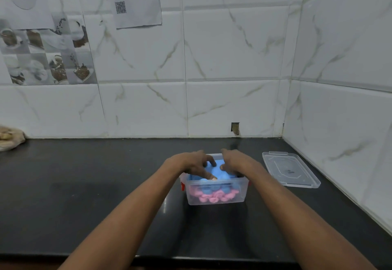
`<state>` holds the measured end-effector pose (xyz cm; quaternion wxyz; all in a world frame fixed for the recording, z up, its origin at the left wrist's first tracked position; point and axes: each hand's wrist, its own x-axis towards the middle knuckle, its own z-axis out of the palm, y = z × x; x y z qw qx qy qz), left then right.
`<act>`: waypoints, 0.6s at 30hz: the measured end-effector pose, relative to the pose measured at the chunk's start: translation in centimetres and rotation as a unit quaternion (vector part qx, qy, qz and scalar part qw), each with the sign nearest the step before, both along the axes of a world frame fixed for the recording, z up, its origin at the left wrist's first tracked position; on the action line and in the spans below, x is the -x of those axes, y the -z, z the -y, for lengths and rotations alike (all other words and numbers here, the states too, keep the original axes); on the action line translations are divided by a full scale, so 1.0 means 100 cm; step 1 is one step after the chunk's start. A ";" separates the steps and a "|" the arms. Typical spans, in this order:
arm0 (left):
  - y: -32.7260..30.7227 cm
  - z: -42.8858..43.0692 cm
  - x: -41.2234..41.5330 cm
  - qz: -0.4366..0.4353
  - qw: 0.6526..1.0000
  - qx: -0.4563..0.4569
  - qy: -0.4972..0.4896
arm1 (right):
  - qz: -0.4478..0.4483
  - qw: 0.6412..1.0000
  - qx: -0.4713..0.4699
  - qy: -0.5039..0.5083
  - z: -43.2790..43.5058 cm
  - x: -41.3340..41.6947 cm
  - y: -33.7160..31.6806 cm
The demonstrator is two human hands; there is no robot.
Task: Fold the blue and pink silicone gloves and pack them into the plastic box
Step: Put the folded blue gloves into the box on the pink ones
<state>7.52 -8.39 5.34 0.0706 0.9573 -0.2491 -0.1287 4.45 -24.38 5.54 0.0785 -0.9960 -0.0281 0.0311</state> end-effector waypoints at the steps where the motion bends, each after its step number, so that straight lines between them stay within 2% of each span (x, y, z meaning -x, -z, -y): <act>1: 0.003 0.001 0.001 0.021 1.000 -0.001 0.002 | -0.004 1.000 -0.010 -0.005 0.003 0.001 -0.005; 5: 0.021 0.005 0.003 0.094 0.995 0.014 0.018 | 0.007 0.998 -0.026 -0.053 0.011 0.004 -0.016; 9: 0.005 -0.008 -0.003 0.034 0.998 0.037 0.031 | -0.016 0.994 -0.003 -0.108 0.017 0.000 -0.021; 11: -0.003 -0.016 -0.005 0.059 0.996 0.051 0.030 | -0.050 0.991 0.029 -0.124 0.017 -0.002 -0.021; 13: -0.003 -0.021 -0.004 0.091 0.995 0.032 0.019 | -0.077 0.988 0.059 -0.122 0.015 -0.005 -0.020; 18: 0.003 -0.018 -0.001 0.097 0.994 -0.048 0.025 | -0.088 0.983 0.113 -0.118 0.012 -0.011 -0.009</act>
